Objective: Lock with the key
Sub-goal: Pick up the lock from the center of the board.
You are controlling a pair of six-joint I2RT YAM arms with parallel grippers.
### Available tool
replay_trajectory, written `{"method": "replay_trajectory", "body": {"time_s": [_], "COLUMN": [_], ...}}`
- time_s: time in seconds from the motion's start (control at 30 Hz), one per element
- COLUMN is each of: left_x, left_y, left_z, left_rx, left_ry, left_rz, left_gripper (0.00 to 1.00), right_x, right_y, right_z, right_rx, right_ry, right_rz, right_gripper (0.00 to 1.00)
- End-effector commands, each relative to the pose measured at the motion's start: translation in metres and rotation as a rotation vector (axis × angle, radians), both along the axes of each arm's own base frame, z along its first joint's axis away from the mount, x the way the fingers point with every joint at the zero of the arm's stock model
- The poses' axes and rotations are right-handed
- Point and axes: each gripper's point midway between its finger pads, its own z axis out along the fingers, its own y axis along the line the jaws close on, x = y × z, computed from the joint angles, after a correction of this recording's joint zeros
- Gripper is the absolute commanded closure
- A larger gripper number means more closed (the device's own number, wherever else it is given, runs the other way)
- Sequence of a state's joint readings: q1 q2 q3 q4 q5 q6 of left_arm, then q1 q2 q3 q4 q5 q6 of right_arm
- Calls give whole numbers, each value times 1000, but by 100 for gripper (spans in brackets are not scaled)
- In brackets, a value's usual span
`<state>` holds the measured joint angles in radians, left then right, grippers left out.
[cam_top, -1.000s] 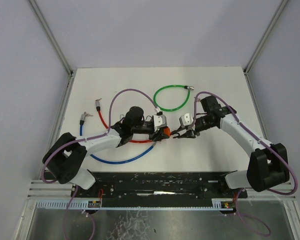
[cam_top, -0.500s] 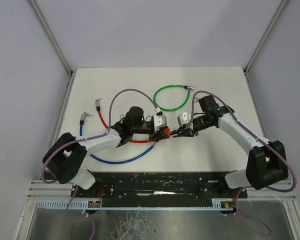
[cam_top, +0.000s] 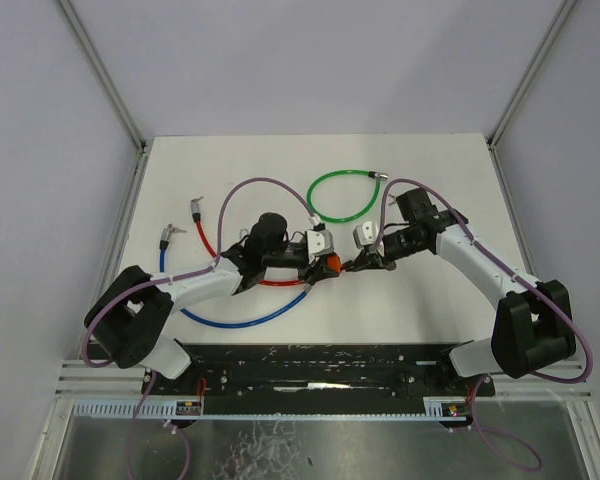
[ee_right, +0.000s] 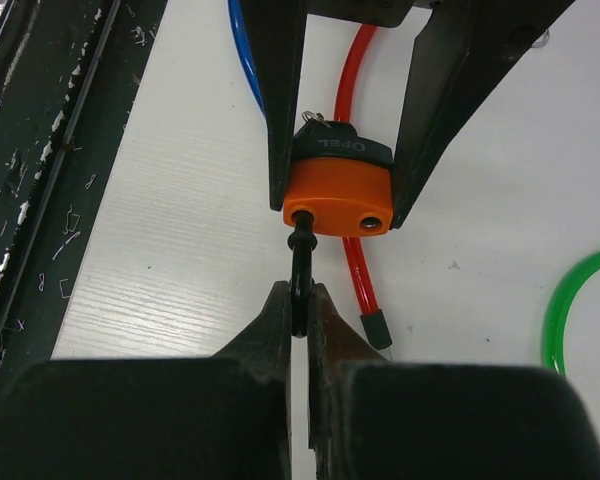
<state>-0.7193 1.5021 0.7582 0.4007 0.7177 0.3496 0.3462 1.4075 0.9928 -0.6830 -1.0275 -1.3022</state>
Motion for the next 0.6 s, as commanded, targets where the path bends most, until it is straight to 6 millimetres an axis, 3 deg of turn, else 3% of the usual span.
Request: {"method": "replay_trajectory", "body": {"time_s": [0.0, 0.03, 0.2, 0.27, 0.4, 0.57], "left_x": [4, 6, 14, 17, 21, 17], "left_y": [-6, -6, -3, 1, 13, 26], "left_z": [32, 32, 33, 35, 41, 57], "left_rx": [-67, -68, -81, -98, -135, -204], "left_ry": [-83, -79, -56, -67, -125, -217], "left_rz": [-6, 2, 82, 117, 188, 233], "left_gripper": [99, 94, 50, 38, 24, 21], "right_x": [5, 5, 7, 9, 10, 11], "right_y": [9, 10, 12, 13, 14, 16], "right_z": [22, 24, 37, 42, 49, 52], "right_rx": [37, 40, 45, 41, 43, 40], "right_ry": [-6, 0, 72, 103, 140, 198], "right_rz": [2, -5, -55, -78, -105, -133], "right_gripper": [100, 100, 100, 100, 100, 100]}}
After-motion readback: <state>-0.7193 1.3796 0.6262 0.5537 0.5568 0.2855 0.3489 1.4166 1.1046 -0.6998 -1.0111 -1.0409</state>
